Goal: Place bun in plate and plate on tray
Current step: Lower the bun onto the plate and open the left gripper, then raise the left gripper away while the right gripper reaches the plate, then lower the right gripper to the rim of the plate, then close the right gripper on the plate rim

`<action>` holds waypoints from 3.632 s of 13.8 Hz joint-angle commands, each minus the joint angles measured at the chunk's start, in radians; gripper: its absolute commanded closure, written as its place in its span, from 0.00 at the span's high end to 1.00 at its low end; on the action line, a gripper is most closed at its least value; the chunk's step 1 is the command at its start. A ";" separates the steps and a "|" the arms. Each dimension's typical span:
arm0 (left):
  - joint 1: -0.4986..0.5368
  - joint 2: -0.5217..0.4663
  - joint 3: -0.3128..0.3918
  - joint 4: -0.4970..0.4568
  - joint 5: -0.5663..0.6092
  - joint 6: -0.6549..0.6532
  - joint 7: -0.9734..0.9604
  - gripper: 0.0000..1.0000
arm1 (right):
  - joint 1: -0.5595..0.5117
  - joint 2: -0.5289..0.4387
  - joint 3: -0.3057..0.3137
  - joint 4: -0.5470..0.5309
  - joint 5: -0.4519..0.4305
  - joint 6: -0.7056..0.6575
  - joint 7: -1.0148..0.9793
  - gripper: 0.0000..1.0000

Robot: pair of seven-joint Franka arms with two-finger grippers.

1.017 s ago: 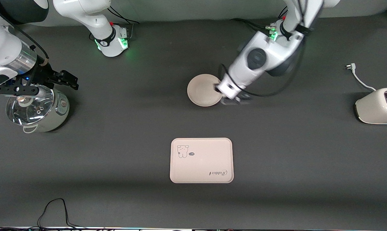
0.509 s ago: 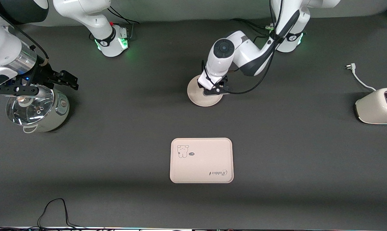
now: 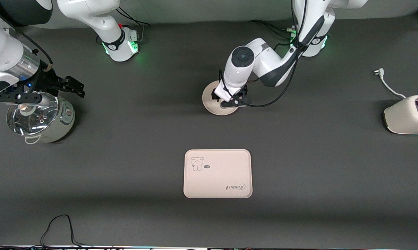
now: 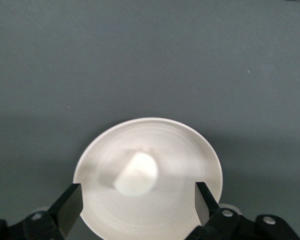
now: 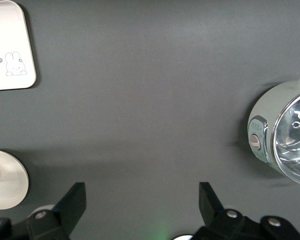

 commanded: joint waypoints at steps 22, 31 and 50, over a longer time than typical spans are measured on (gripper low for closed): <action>0.136 -0.326 0.464 0.362 -0.064 -0.668 0.785 1.00 | 0.714 0.445 0.009 -0.076 0.067 0.573 0.710 1.00; 0.142 -0.347 0.470 0.356 -0.048 -0.691 0.768 1.00 | 0.757 0.556 0.009 -0.331 0.057 0.995 0.706 1.00; 0.145 -0.446 0.470 0.246 -0.031 -0.712 0.776 1.00 | 0.791 0.553 0.021 -0.362 0.066 0.992 0.712 0.00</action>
